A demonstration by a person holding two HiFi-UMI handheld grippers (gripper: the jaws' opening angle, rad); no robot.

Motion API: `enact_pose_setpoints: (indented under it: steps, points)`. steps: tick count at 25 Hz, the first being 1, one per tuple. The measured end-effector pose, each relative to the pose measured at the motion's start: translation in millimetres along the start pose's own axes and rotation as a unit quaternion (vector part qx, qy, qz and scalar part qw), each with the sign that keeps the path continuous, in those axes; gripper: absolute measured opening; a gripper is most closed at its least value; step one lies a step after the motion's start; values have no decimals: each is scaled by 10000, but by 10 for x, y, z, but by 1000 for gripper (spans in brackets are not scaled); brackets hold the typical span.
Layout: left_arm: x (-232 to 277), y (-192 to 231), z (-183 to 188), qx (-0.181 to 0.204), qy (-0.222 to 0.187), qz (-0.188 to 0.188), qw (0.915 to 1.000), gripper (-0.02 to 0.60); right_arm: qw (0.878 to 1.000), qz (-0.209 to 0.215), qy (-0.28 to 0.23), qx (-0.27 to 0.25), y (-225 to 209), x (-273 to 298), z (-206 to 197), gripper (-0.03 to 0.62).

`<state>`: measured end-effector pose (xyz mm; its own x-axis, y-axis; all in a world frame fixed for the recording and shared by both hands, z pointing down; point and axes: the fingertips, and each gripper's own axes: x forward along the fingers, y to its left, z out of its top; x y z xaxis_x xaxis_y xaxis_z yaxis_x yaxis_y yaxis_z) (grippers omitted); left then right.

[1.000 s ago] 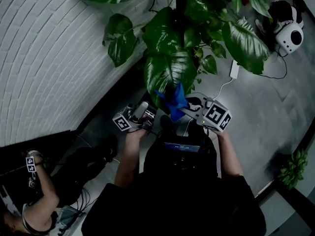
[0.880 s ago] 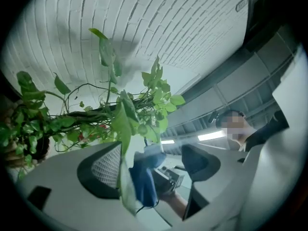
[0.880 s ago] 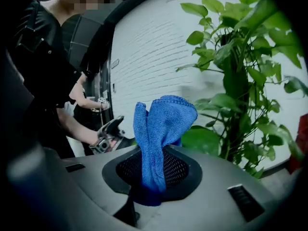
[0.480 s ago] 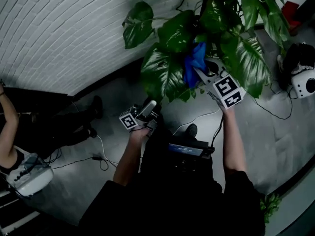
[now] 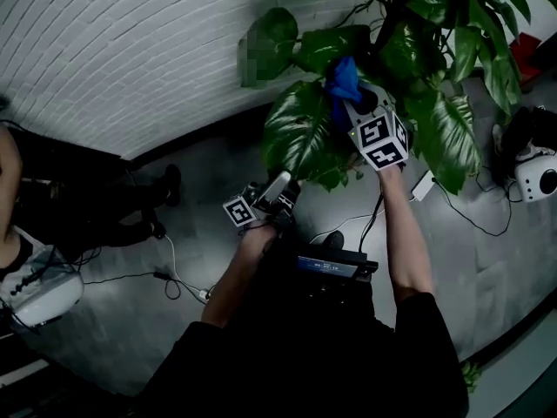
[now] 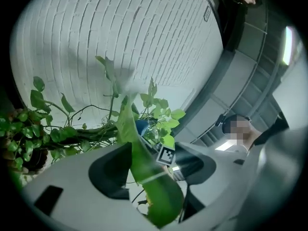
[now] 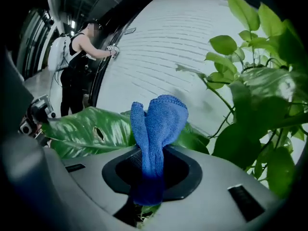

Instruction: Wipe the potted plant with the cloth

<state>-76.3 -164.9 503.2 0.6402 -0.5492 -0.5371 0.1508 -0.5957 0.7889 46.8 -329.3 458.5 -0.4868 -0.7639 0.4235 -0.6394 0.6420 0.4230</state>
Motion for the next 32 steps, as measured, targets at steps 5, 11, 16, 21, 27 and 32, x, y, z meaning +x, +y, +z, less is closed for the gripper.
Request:
enact_pose_setpoints:
  steps: [5, 11, 16, 21, 27, 32]
  points:
    - [6, -52, 113, -191, 142, -237, 9994, 302, 9966, 677, 390, 253, 369, 231, -175, 107]
    - [5, -84, 47, -480, 331, -441, 9973, 302, 9866, 1361, 254, 860, 875, 40, -270, 107]
    - [17, -91, 15, -614, 248, -504, 9965, 304, 9763, 1867, -27, 1090, 1285, -201, -249, 107]
    - [58, -141, -8, -635, 294, -539, 9961, 305, 9674, 2288, -171, 1074, 1688, -433, -197, 107]
    - [39, -182, 10, -585, 239, -505, 9967, 307, 9568, 2677, -325, 1081, 2095, -711, -178, 107]
    - [53, -187, 10, -551, 224, -526, 9968, 307, 9481, 2997, -426, 975, 2327, -930, -218, 107]
